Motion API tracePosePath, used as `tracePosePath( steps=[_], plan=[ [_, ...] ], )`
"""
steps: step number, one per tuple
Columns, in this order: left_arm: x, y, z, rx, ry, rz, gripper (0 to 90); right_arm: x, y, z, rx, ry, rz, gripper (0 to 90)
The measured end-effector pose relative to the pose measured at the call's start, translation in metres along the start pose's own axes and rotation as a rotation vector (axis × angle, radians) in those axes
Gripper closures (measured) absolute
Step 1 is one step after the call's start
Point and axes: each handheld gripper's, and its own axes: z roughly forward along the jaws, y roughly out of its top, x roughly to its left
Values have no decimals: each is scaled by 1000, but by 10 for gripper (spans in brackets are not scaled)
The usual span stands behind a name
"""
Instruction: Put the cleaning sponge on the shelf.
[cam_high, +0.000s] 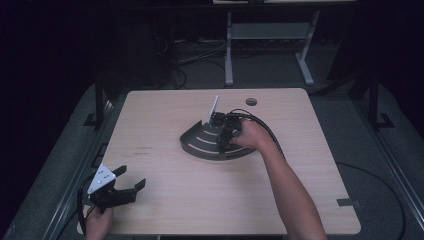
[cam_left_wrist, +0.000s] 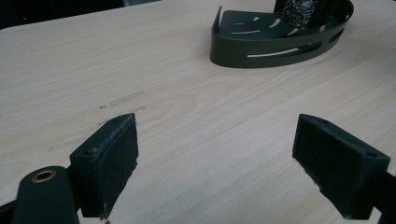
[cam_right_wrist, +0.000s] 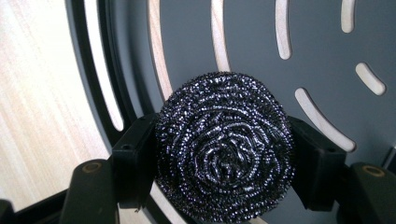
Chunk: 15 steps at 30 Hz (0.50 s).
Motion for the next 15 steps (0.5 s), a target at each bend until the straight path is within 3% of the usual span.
tracePosePath(
  steps=[15],
  plan=[
    [-1,0,0,-4,1,-2,137,-2,7,14,5,-11,7,321]
  ],
)
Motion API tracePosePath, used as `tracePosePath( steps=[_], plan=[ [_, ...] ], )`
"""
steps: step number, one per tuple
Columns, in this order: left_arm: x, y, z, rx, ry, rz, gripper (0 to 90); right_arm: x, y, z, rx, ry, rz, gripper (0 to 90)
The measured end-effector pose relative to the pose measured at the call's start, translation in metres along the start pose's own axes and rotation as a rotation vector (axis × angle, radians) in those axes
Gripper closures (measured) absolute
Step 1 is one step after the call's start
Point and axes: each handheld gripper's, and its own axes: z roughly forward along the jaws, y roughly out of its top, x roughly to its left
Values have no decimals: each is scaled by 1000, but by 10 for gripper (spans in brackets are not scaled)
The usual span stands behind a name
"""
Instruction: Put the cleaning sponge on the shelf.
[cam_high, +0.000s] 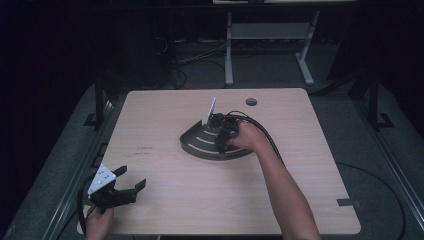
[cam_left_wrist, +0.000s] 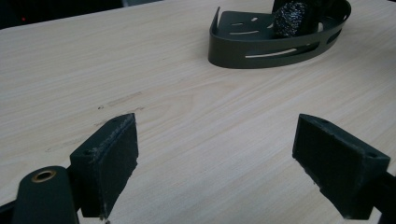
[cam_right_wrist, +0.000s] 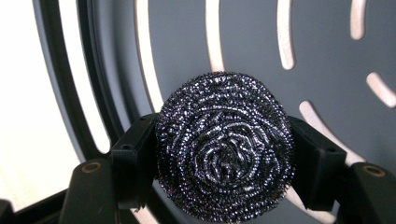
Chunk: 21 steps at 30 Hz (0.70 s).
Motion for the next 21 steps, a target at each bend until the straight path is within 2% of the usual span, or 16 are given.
tracePosePath(
  steps=[7,21],
  plan=[
    [0,0,0,0,2,0,137,-5,1,2,-1,3,26,320],
    [1,0,-1,-1,4,4,137,-6,-1,3,1,-8,29,317]
  ],
)
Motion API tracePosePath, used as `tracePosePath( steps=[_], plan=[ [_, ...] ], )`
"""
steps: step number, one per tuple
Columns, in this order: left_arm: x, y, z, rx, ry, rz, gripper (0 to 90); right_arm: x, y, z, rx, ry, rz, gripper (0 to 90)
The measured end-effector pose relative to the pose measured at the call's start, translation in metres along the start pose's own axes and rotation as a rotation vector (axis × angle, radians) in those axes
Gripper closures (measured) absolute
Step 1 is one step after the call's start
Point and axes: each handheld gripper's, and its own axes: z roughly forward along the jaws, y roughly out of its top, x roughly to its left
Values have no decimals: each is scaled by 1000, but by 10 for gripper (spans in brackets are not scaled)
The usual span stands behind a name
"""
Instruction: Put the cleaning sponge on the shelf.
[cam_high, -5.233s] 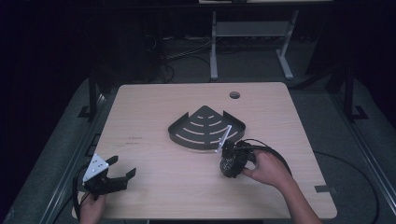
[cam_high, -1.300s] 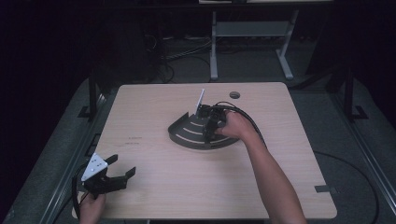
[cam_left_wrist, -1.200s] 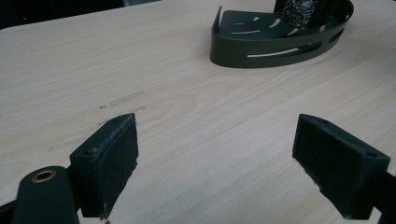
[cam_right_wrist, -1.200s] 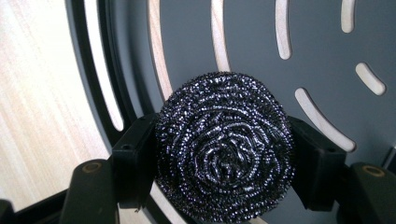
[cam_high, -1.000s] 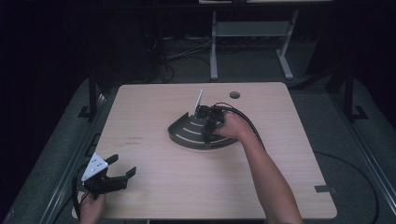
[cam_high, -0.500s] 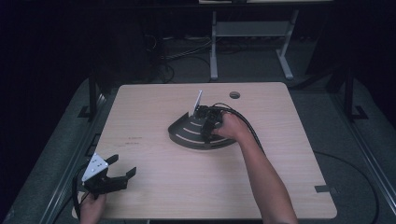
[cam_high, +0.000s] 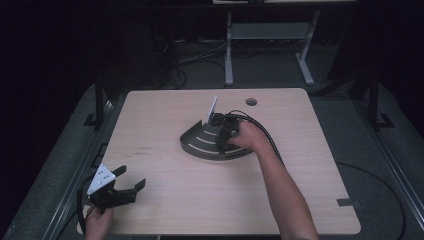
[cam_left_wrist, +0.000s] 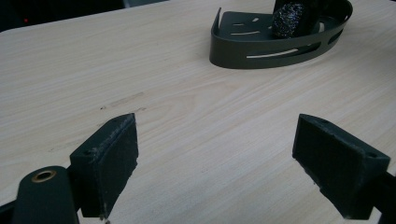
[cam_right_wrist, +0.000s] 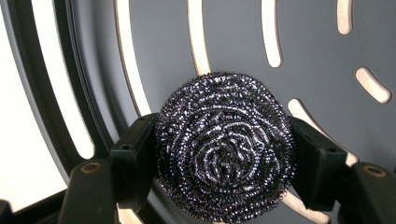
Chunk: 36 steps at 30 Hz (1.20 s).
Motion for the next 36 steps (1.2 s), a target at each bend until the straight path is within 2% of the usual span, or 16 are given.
tracePosePath(
  steps=[24,36],
  plan=[
    [0,-1,1,2,-2,-6,137,0,-4,-9,-14,-6,4,269],
    [-1,0,2,5,-6,-5,137,-2,-11,-26,-45,-9,18,252]
  ],
)
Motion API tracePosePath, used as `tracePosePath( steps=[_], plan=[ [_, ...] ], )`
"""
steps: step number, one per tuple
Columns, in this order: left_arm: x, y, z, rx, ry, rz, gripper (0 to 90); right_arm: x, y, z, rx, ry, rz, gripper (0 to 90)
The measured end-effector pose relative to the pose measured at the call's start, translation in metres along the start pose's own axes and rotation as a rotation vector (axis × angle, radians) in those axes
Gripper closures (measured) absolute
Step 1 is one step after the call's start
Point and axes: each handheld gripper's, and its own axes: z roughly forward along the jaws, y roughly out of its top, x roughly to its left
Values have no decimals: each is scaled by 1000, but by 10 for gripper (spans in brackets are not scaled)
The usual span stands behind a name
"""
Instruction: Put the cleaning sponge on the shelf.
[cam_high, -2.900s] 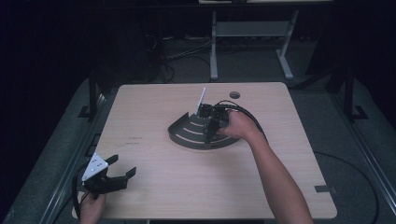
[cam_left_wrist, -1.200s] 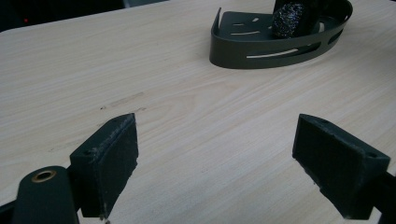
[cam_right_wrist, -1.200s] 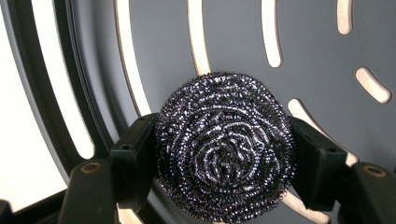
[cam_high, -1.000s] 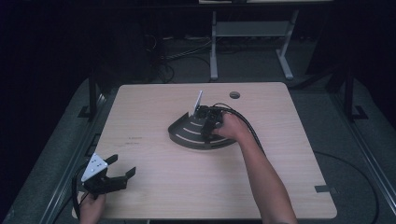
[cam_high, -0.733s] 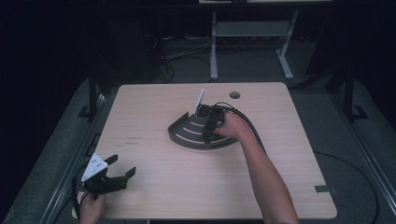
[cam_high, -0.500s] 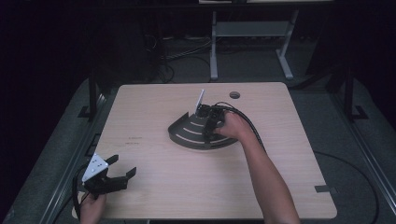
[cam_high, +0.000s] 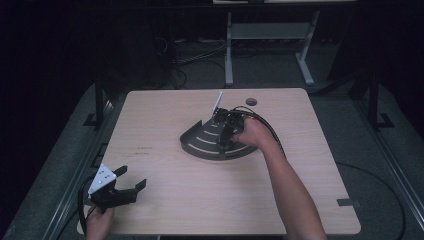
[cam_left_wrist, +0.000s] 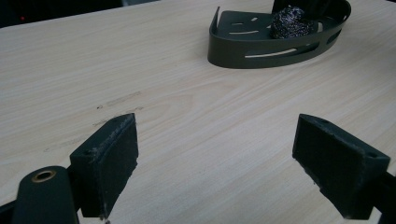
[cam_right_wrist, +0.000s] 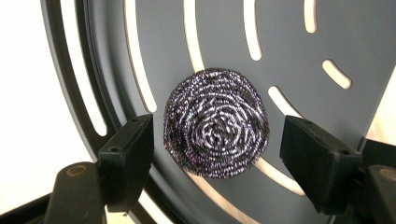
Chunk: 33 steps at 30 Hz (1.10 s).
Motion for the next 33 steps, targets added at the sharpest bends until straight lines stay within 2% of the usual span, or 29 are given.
tracePosePath(
  steps=[19,33],
  plan=[
    [-1,-1,1,12,-2,-3,137,3,-12,-20,-16,-19,1,224],
    [-2,-1,1,12,-6,6,137,9,-30,-25,-17,-19,3,223]
  ],
)
